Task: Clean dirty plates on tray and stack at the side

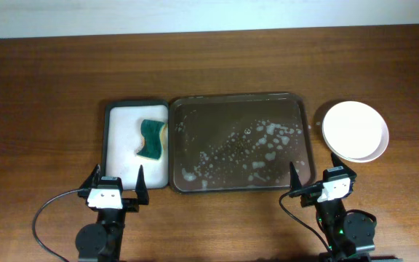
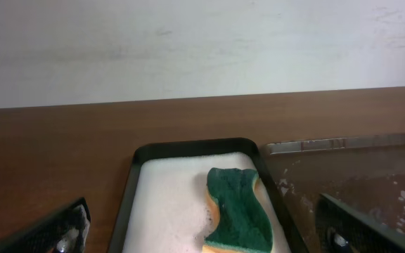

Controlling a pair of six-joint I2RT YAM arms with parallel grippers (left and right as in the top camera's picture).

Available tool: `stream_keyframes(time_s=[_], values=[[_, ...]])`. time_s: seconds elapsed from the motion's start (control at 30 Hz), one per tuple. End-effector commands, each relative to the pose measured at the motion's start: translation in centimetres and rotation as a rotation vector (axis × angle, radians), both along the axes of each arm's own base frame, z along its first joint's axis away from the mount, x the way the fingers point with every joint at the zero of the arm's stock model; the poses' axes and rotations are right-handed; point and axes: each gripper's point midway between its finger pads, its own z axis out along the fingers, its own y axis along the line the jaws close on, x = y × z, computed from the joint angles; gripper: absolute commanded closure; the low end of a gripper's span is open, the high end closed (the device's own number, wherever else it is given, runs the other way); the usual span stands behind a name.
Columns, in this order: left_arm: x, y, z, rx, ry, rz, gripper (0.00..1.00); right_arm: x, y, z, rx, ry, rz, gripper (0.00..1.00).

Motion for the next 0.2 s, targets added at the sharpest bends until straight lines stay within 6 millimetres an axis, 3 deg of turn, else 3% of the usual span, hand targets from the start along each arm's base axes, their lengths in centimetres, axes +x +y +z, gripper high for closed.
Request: stream_keyframes(time_s=[0.0, 0.17], values=[[-0.01, -0.11, -0.16, 0.019, -0.001, -0.01, 0.01, -0.02, 0.02, -0.22, -0.006, 0.002, 0.003, 0.01], [-0.01, -0.11, -0.16, 0.018, -0.001, -0.01, 0.01, -0.02, 0.02, -0.22, -0.006, 0.002, 0.003, 0.02]])
